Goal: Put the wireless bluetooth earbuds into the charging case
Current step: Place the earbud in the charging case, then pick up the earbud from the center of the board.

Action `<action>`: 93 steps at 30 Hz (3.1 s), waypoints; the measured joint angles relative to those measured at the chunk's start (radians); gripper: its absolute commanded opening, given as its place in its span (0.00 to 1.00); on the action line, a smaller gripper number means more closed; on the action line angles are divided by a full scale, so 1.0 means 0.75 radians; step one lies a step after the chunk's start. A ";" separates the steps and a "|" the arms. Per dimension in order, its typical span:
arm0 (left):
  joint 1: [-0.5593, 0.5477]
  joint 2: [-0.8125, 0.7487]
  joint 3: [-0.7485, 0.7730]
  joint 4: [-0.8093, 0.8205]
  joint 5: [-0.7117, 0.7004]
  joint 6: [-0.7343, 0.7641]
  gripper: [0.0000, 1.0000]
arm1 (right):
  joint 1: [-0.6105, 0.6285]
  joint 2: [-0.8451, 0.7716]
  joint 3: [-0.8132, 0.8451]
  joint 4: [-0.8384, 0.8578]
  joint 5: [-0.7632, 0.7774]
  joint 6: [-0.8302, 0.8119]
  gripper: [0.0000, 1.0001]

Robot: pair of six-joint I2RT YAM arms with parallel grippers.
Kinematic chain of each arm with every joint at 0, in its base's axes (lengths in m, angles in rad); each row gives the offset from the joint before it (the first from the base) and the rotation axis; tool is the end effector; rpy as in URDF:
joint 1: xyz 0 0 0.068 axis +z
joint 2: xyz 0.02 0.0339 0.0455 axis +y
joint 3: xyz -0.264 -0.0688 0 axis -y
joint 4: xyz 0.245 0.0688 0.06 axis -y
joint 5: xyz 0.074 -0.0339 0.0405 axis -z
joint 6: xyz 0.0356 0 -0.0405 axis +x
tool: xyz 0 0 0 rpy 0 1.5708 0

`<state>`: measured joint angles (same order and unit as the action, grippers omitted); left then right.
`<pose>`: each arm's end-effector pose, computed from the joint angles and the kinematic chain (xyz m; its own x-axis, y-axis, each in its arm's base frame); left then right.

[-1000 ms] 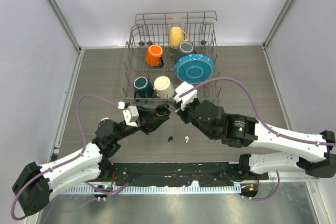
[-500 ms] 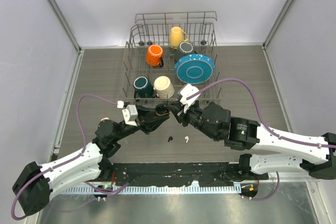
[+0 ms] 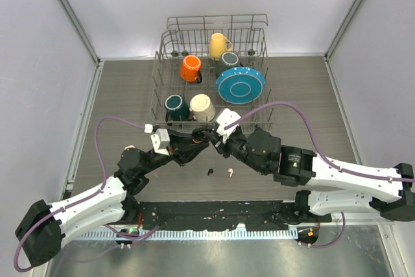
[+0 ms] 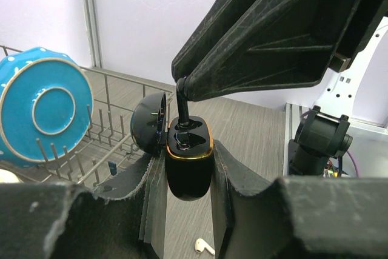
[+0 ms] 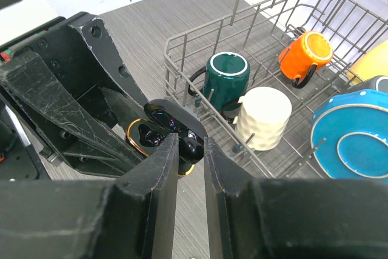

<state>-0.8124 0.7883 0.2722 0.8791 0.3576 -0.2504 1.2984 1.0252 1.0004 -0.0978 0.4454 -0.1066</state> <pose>0.1126 -0.1370 0.2701 0.0123 -0.3505 -0.9365 0.9374 0.3302 -0.1112 0.0779 0.2220 0.3801 0.0475 -0.1868 -0.9813 -0.7533 0.6384 -0.1580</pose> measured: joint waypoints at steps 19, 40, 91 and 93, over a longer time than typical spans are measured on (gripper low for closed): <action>-0.001 -0.004 0.000 -0.012 -0.043 -0.004 0.00 | 0.024 0.100 0.105 -0.150 0.002 -0.134 0.01; -0.003 0.005 0.000 0.006 -0.054 0.006 0.00 | 0.024 0.149 0.248 -0.288 0.009 0.151 0.72; -0.003 -0.535 -0.037 -0.466 -0.239 0.142 0.00 | -0.281 0.529 0.015 -0.749 -0.146 2.039 0.58; -0.003 -0.535 -0.040 -0.472 -0.242 0.142 0.00 | -0.298 0.561 0.012 -0.743 -0.180 2.059 0.58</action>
<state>-0.8143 0.3874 0.2420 0.5251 0.1761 -0.1436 1.0752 1.4460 1.0092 -0.6548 0.3103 1.4376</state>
